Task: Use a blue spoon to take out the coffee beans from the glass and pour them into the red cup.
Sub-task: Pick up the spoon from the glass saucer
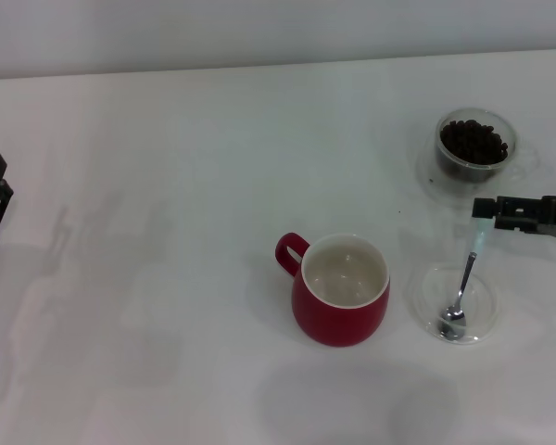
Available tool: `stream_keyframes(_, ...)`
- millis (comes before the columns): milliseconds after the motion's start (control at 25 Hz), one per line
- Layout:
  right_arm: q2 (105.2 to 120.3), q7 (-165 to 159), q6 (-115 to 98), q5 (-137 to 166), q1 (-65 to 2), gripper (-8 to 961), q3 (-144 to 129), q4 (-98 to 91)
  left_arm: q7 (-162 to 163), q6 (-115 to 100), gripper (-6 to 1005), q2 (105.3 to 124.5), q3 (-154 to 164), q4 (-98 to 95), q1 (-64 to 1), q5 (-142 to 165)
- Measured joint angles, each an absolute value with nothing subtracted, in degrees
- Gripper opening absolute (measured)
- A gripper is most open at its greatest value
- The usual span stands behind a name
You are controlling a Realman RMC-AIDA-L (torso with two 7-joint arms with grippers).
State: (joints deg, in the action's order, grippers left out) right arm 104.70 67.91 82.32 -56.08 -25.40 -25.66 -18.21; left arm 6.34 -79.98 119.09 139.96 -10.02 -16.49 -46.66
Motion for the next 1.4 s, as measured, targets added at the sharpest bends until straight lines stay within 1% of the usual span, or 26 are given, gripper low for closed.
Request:
stream_keyframes(80,105.17,67.4,81.7,-56.1,-25.6,869,-26.2,-18.4,6.3,-80.0,685,119.09,139.9,-10.0,-16.5,-46.7)
stream_keyframes(360,105.99,67.0,79.5,-56.1,-26.6,869,-27.5,-18.0,6.3,-79.9,685,119.09,139.7,-10.0,-16.5,-46.7)
stream_keyframes(760,106.49,66.1,78.4,-56.1,-26.8,869,-27.5,-18.0,6.3,-79.8,685,119.09,139.7,-9.5,-16.7,-46.7)
stream_keyframes(1040,107.61,65.8,76.8,-56.1,-27.2,869,-28.2,-18.4,6.3,-79.7,685,119.09,139.6,-9.3,-17.0,-46.7)
stream_keyframes(1280,107.71,65.9,76.5,-56.1,-27.5,869,-28.8,-18.5,6.3,-79.5,684,119.09,139.7,-9.3,-17.1,-46.8)
stream_keyframes(1400,107.70,65.9,76.4,-56.1,-27.5,842,-28.8,-18.5,6.3,-79.3,684,119.09,139.7,-9.3,-17.1,-46.9)
